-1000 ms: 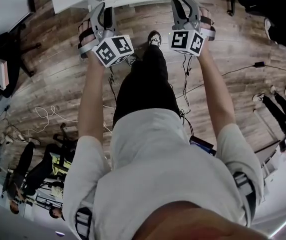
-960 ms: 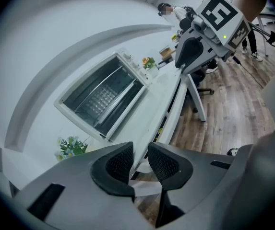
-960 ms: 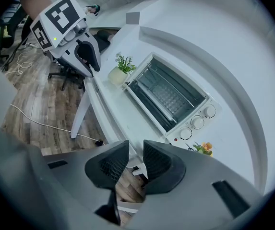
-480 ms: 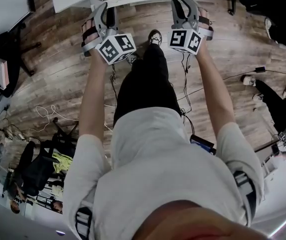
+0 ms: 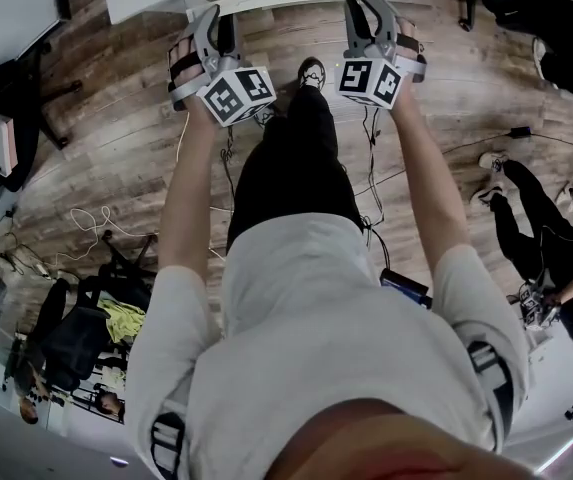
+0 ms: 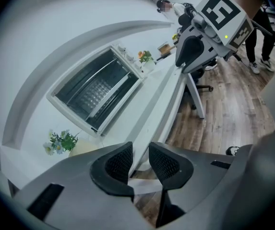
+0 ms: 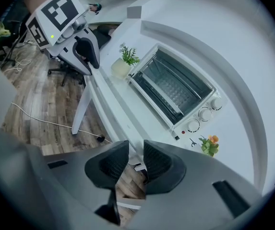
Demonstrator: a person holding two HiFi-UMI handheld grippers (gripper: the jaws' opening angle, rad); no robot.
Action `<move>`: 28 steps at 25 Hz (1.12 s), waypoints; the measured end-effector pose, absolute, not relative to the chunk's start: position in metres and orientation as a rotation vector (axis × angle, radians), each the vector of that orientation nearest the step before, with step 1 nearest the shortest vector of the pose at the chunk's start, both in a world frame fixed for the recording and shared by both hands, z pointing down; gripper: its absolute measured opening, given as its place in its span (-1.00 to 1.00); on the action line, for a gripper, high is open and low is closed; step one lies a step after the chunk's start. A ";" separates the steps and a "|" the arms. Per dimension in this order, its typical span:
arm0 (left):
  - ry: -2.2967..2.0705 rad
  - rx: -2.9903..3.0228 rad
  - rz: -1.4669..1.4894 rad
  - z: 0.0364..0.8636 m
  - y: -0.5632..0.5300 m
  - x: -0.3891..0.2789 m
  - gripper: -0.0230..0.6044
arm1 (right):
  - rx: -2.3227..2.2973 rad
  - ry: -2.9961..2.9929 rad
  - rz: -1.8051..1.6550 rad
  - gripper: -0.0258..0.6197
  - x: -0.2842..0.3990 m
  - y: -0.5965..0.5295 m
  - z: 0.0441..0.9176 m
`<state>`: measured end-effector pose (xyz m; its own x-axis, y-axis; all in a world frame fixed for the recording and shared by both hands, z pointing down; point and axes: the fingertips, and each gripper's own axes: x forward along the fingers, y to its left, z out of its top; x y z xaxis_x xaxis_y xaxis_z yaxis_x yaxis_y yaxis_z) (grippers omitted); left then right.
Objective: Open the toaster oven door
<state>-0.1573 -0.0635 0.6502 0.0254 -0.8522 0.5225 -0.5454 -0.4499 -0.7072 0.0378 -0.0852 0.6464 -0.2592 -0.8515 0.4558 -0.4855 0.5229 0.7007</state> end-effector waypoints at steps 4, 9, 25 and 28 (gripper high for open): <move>1.428 -2.007 -1.407 0.655 -0.064 -0.158 -0.57 | 1.094 -1.904 -0.530 -0.63 0.037 -0.086 0.652; 1.422 -2.007 -1.418 0.660 -0.062 -0.160 -0.57 | 1.087 -1.906 -0.519 -0.62 0.035 -0.085 0.656; 1.519 -2.082 -1.427 0.652 -0.050 -0.158 -0.54 | 1.108 -2.026 -0.315 -0.45 0.041 -0.071 0.655; 1.566 -2.144 -1.412 0.643 -0.039 -0.155 -0.54 | 1.131 -2.071 -0.197 -0.45 0.042 -0.057 0.650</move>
